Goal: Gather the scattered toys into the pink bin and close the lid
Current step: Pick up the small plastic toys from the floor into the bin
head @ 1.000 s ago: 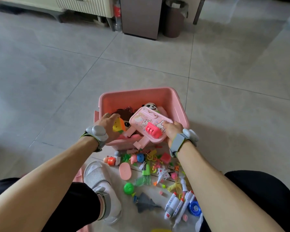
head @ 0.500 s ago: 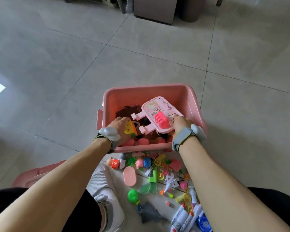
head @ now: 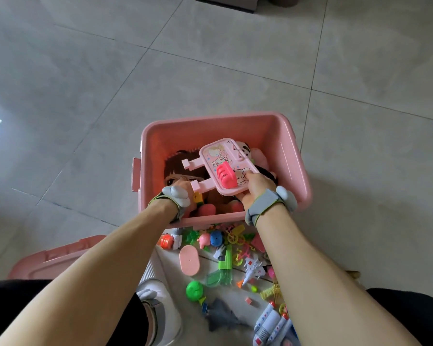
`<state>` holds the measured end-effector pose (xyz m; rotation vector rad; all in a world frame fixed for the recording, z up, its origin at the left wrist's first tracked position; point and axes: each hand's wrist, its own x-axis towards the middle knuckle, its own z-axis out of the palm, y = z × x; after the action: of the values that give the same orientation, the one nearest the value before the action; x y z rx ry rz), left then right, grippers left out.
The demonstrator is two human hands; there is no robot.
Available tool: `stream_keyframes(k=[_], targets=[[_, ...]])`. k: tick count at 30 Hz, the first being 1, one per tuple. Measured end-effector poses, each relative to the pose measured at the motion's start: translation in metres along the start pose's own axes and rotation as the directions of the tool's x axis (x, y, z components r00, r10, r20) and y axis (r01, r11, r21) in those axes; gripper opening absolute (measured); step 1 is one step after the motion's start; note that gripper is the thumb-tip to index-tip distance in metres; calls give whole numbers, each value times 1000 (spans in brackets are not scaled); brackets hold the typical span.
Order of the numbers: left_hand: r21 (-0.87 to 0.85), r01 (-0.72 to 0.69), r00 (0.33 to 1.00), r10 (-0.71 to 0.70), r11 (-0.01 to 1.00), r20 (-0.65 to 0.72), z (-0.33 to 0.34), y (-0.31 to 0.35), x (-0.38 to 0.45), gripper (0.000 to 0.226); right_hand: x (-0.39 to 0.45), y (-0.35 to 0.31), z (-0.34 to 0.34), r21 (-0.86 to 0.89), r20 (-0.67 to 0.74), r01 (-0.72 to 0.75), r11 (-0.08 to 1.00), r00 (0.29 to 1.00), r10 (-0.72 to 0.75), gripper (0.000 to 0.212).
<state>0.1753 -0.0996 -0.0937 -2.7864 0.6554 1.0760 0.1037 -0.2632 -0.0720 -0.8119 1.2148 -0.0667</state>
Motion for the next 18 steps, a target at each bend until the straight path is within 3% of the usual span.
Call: stream_keyframes(k=[3,5,7,9,11,13,14,16,17,18], targets=[[-92,74,997,-76,993,-13,0,-2,-1,36,-1,5,-2,-17,31,-22,1000,999,23,25],[-72,50,998,-48,996,30,-3,0,-2,33,0,5,-4,-70,49,-22,997,998,25,38],[-85,25,999,-23,996,31,-3,-2,0,37,0,5,-5,-74,34,-11,997,999,14,38],[-354,-1,999,-10,935,-30,1,-8,-1,55,-3,6,-6,-43,7,-9,999,1000,9,31],[-698,-26,985,-101,716,-140,2,-12,-3,52,-7,6,-5,-38,-2,13,999,1000,-13,27],[-918,-9,941,-309,397,-142,-6,-11,-10,32,-10,7,-5,-51,-5,32,998,999,-32,22],[-982,-13,919,-385,191,-87,-12,-10,-14,27,-10,9,-5,-94,-5,39,995,999,-39,20],[-973,-15,912,-402,-229,80,-27,-7,-22,24,0,11,-6,-246,-8,58,968,998,-62,17],[-941,2,924,-360,-340,132,-32,-8,-24,24,5,15,-7,-293,2,70,954,997,-72,12],[-924,24,938,-311,-381,152,-38,-11,-27,29,9,17,-7,-310,15,84,947,996,-83,10]])
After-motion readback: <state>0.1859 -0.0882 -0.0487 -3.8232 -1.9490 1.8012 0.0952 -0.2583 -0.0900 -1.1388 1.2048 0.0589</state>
